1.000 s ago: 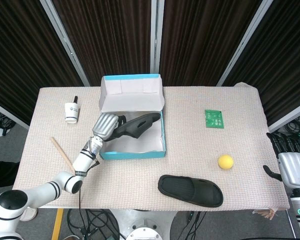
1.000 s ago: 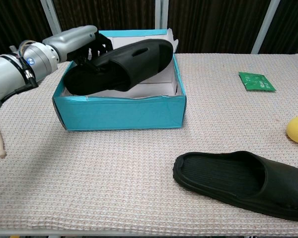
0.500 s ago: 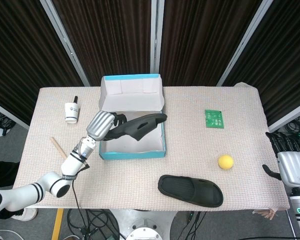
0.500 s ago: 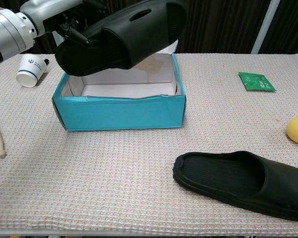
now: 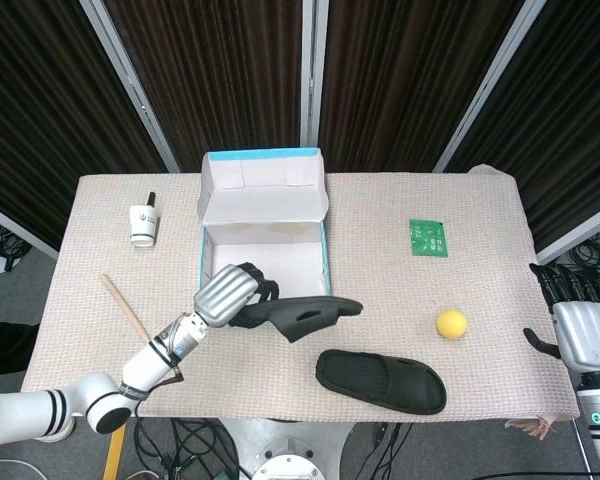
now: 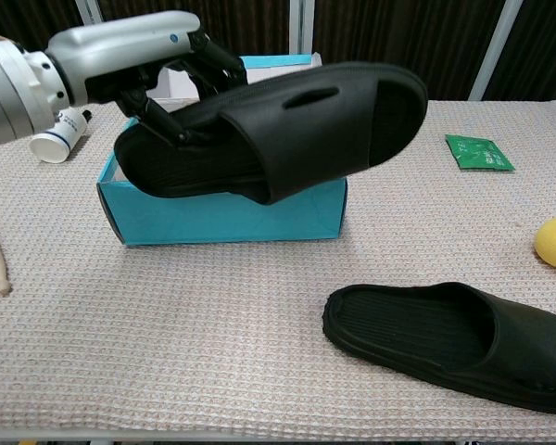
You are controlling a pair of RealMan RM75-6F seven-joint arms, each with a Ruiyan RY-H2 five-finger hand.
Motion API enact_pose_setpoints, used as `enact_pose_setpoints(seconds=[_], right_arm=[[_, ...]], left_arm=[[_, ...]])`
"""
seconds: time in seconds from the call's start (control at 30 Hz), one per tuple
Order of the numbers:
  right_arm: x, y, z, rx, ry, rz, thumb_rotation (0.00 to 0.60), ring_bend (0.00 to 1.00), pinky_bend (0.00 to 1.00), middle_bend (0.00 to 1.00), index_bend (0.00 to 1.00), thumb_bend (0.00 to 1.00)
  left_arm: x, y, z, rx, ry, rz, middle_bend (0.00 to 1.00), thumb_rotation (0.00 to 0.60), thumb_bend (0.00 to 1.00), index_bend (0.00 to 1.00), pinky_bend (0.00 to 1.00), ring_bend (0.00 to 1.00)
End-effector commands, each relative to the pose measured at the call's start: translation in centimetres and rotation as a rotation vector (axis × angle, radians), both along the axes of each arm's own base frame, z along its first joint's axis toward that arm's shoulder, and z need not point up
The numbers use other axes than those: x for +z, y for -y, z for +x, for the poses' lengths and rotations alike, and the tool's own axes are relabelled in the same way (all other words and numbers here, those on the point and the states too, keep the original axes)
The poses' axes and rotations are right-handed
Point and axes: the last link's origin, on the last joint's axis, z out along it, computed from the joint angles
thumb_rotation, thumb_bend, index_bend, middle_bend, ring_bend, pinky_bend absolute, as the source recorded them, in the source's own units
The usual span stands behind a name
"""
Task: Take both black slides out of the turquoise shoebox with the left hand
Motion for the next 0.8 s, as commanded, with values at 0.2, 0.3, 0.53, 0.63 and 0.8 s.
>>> enact_pose_setpoints(seconds=[0.2, 0.3, 0.53, 0.63, 0.8], right_arm=[[0.1, 0.0, -0.1, -0.003, 0.001, -0.003, 0.6, 0.05, 0.12, 0.11, 0.06, 0.1], [0.0, 0.1, -0.2, -0.002, 0.002, -0.001, 0.6, 0.05, 0.12, 0.11, 0.06, 0.1], [0.1, 0.1, -0.2, 0.001, 0.006, -0.005, 0.6, 0.05, 0.12, 0.11, 0.06, 0.1], [0.2, 0.0, -0.2, 0.003, 0.006, -0.007, 0.6, 0.05, 0.12, 0.11, 0.06, 0.1], [0.3, -0.1, -0.2, 0.003, 0.006, -0.01, 0.6, 0.05, 0.12, 0.11, 0.06, 0.1]], left_arm=[[-3.5, 1.5, 0.6, -0.053, -0.124, -0.027, 0.32, 0.6, 0.43, 0.52, 0.19, 0.14], [-4.3, 1.6, 0.6, -0.044, -0.147, -0.047, 0.2, 0.6, 0.34, 0.3, 0.13, 0.04], [-4.9, 0.9, 0.7, -0.003, -0.169, -0.047, 0.02, 0.6, 0.16, 0.08, 0.04, 0.0], [-4.5, 0.8, 0.8, 0.004, -0.157, -0.042, 0.01, 0.6, 0.13, 0.07, 0.03, 0.0], [-2.5, 0.2, 0.6, 0.026, -0.131, -0.019, 0.01, 0.6, 0.12, 0.07, 0.03, 0.0]])
